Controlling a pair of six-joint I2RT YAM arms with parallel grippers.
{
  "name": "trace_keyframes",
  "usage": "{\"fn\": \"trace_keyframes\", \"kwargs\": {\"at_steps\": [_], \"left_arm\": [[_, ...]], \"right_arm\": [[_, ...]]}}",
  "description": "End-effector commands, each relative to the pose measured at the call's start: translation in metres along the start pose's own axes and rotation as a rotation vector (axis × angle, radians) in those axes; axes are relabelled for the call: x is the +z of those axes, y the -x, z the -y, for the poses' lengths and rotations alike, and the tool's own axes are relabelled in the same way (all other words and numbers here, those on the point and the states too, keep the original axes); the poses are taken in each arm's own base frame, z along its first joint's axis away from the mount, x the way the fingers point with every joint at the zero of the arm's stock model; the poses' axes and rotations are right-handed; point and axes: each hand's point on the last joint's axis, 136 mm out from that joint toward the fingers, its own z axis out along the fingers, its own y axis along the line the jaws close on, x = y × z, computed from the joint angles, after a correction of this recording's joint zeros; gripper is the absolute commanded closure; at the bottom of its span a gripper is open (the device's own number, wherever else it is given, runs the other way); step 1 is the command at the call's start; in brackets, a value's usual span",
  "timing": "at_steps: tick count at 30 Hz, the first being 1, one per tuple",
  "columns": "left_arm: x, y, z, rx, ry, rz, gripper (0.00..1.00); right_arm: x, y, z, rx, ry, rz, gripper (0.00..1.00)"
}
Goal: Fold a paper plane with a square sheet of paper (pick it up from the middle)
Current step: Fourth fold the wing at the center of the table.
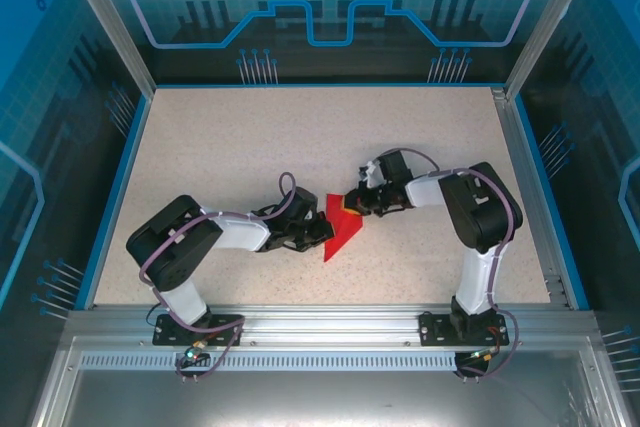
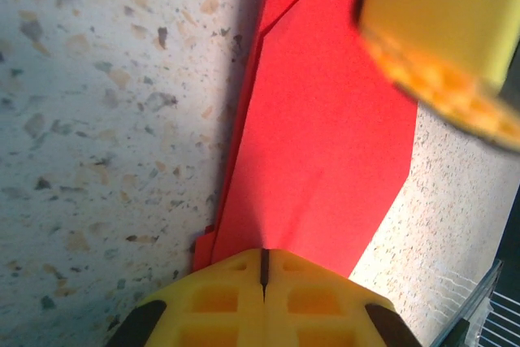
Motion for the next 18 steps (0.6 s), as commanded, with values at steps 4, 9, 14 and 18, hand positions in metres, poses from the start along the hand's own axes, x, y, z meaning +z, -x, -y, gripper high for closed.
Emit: {"fn": "trace_keyframes", "kwargs": {"at_steps": [4, 9, 14, 18], "left_arm": [[-0.003, -0.044, -0.103, -0.037, 0.364, -0.127, 1.00], [-0.002, -0.043, -0.104, -0.023, 0.367, -0.135, 1.00], [-0.001, -0.043, -0.103, -0.012, 0.370, -0.140, 1.00], [-0.002, -0.043, -0.103, -0.002, 0.381, -0.145, 1.00]], "right_arm": [[-0.024, 0.061, 0.060, 0.061, -0.174, 0.165, 0.99], [-0.040, 0.068, 0.032, 0.011, -0.146, 0.172, 0.98], [-0.057, 0.053, -0.006, -0.071, -0.119, 0.187, 0.96], [-0.045, 0.026, -0.025, -0.111, -0.094, 0.138, 0.96]]}}
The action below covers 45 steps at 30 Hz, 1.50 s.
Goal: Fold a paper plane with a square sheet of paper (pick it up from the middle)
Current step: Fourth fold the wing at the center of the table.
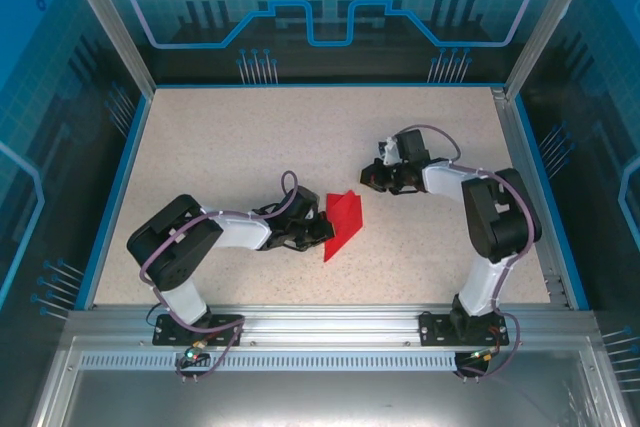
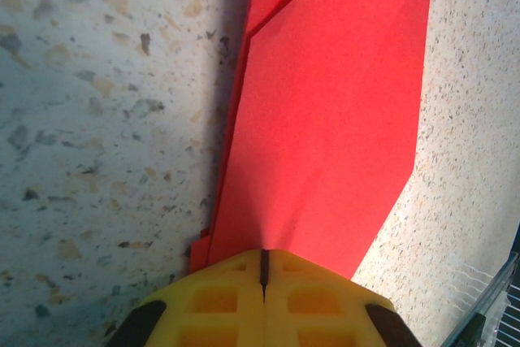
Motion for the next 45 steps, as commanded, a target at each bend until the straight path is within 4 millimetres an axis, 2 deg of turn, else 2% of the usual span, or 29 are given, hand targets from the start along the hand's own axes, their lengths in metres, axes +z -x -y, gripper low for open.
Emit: {"fn": "trace_keyframes", "kwargs": {"at_steps": [1, 6, 8, 14, 16, 19, 21, 22, 30, 35, 37, 40, 45], "left_arm": [[-0.001, -0.047, -0.102, -0.043, 0.364, -0.145, 1.00], [-0.001, -0.047, -0.100, -0.038, 0.356, -0.142, 1.00], [-0.002, -0.046, -0.098, -0.028, 0.352, -0.141, 1.00], [-0.004, -0.044, -0.092, 0.030, 0.344, -0.150, 1.00], [-0.011, -0.043, -0.097, 0.059, 0.380, -0.151, 1.00], [-0.019, -0.041, -0.094, 0.073, 0.374, -0.146, 1.00], [-0.022, -0.037, -0.075, 0.086, 0.311, -0.139, 1.00], [-0.024, -0.034, -0.062, 0.095, 0.272, -0.134, 1.00], [-0.055, -0.002, 0.024, 0.094, 0.044, -0.027, 0.86], [-0.052, 0.012, 0.062, 0.041, -0.093, -0.001, 0.83], [-0.041, 0.015, 0.062, 0.010, -0.090, -0.008, 0.83], [-0.022, 0.016, 0.048, -0.041, -0.050, -0.024, 0.85], [0.001, -0.003, 0.018, -0.135, -0.009, -0.099, 0.87]], "right_arm": [[0.008, -0.034, -0.011, -0.036, 0.002, -0.069, 0.96], [0.032, -0.063, -0.017, -0.035, 0.017, -0.153, 0.97], [0.041, -0.071, -0.014, -0.033, 0.003, -0.175, 0.98], [0.057, -0.082, 0.023, 0.018, -0.084, -0.211, 0.99], [0.058, -0.087, 0.035, 0.040, -0.128, -0.220, 0.99], [0.059, -0.096, 0.042, 0.079, -0.135, -0.219, 0.99], [0.061, -0.098, 0.041, 0.095, -0.121, -0.213, 0.99], [0.061, -0.107, 0.048, 0.110, -0.137, -0.224, 1.00], [0.058, -0.117, 0.060, 0.123, -0.179, -0.224, 1.00], [0.057, -0.119, 0.066, 0.126, -0.206, -0.222, 1.00], [0.058, -0.120, 0.067, 0.128, -0.209, -0.226, 1.00], [0.058, -0.121, 0.069, 0.127, -0.216, -0.229, 1.00], [0.057, -0.121, 0.070, 0.121, -0.232, -0.232, 1.00]]}}
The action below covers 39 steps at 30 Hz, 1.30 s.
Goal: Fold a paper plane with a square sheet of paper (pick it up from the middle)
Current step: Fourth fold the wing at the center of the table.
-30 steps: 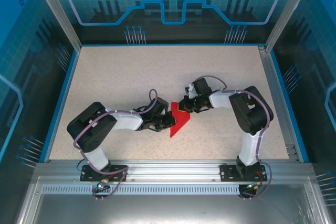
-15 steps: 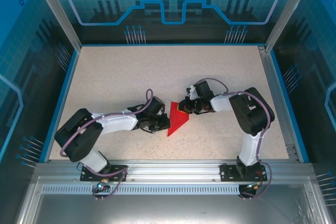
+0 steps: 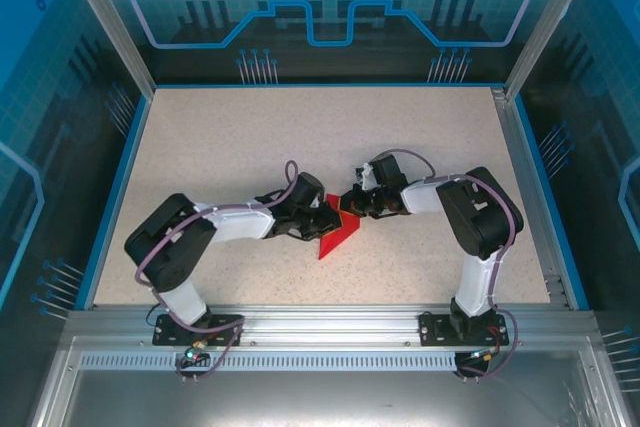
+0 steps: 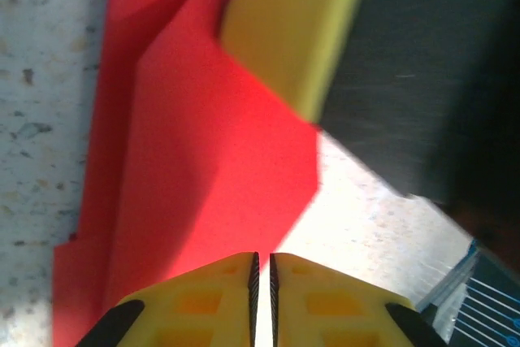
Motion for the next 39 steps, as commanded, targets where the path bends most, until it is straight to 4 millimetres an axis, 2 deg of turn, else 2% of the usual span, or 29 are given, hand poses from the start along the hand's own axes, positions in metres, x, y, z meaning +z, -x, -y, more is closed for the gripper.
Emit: {"fn": "trace_keyframes", "kwargs": {"at_steps": [1, 9, 13, 19, 25, 35, 39], "left_arm": [[0.011, -0.015, -0.025, -0.097, 0.031, -0.064, 0.87], [0.006, -0.064, -0.096, -0.167, 0.194, -0.149, 0.87], [0.003, -0.084, -0.111, -0.173, 0.187, -0.201, 0.85], [-0.001, -0.108, -0.121, -0.106, 0.252, -0.272, 0.85], [-0.015, -0.111, -0.134, -0.101, 0.308, -0.253, 0.84], [-0.026, -0.120, -0.114, -0.026, 0.234, -0.310, 0.80], [-0.037, -0.121, -0.111, 0.010, 0.225, -0.308, 0.79]], "right_arm": [[0.008, -0.042, 0.072, 0.105, -0.259, -0.094, 1.00], [0.005, -0.038, 0.073, 0.098, -0.281, -0.086, 0.99], [0.004, -0.038, 0.075, 0.102, -0.295, -0.084, 0.99], [0.004, -0.037, 0.079, 0.108, -0.310, -0.083, 0.99], [0.004, -0.038, 0.081, 0.111, -0.320, -0.085, 0.99], [0.003, -0.036, 0.079, 0.105, -0.324, -0.085, 0.99], [0.002, -0.035, 0.078, 0.100, -0.322, -0.080, 0.99]]}}
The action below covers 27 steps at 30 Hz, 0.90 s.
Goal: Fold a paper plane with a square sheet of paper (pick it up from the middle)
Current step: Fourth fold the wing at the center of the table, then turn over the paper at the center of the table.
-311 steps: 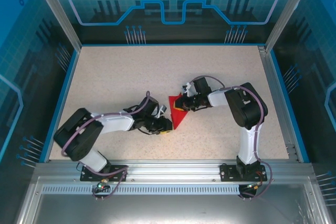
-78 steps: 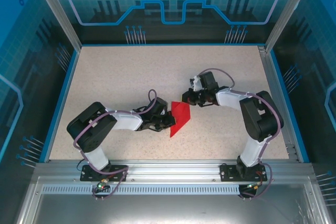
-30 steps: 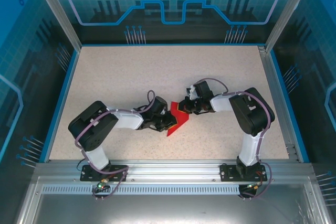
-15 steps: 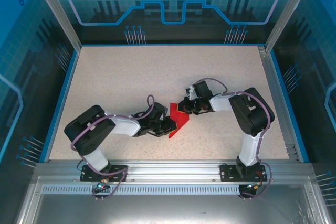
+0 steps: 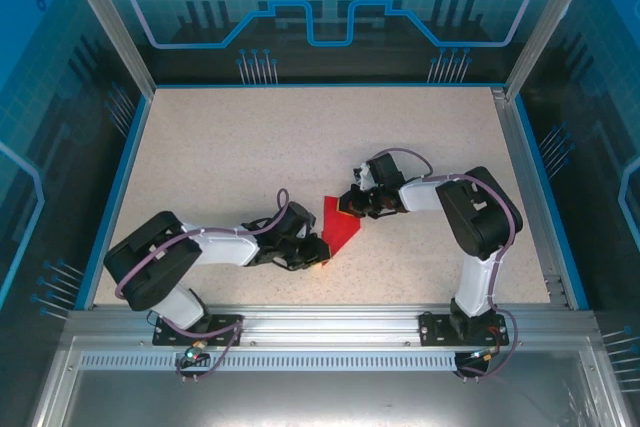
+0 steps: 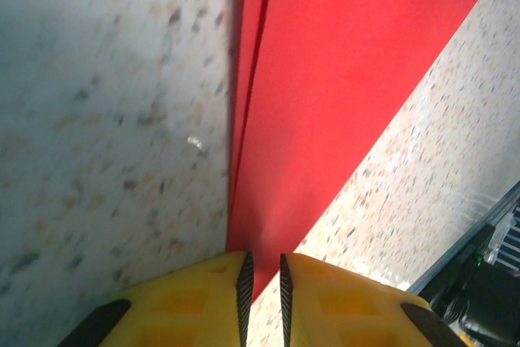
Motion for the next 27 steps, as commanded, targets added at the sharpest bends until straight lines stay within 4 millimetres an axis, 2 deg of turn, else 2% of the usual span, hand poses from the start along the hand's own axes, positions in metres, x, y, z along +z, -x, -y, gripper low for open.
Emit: {"fn": "trace_keyframes", "kwargs": {"at_steps": [1, 4, 7, 11, 13, 15, 18, 21, 23, 27], "left_arm": [[-0.013, -0.054, -0.054, -0.030, 0.177, -0.190, 0.78], [-0.022, -0.055, -0.039, 0.025, 0.121, -0.189, 0.77], [-0.034, -0.046, -0.030, 0.046, 0.116, -0.131, 0.75], [-0.051, -0.017, -0.019, 0.022, 0.083, -0.016, 0.69], [-0.059, 0.002, -0.012, 0.009, 0.055, 0.042, 0.66], [-0.063, 0.020, -0.003, 0.012, 0.033, 0.095, 0.59], [-0.063, 0.044, 0.025, 0.051, -0.020, 0.114, 0.53], [-0.055, 0.062, 0.041, 0.086, 0.004, 0.102, 0.52], [-0.046, 0.072, 0.043, 0.087, 0.031, 0.101, 0.51], [-0.026, 0.087, 0.041, 0.076, 0.080, 0.083, 0.51]], "right_arm": [[0.005, -0.032, 0.076, 0.098, -0.278, -0.059, 0.99], [0.005, -0.032, 0.073, 0.096, -0.265, -0.065, 0.99], [0.003, -0.030, 0.061, 0.074, -0.226, -0.062, 0.97], [-0.009, -0.024, 0.031, 0.015, -0.146, -0.051, 0.92], [-0.022, -0.008, 0.002, -0.033, -0.089, -0.015, 0.89], [-0.036, -0.004, -0.009, -0.046, -0.068, 0.004, 0.84], [-0.063, -0.001, -0.011, -0.045, -0.079, 0.064, 0.71], [-0.075, -0.014, 0.013, 0.023, -0.127, 0.067, 0.64], [-0.077, -0.022, 0.024, 0.058, -0.135, 0.057, 0.61], [-0.070, -0.033, 0.032, 0.094, -0.127, 0.019, 0.59]]}}
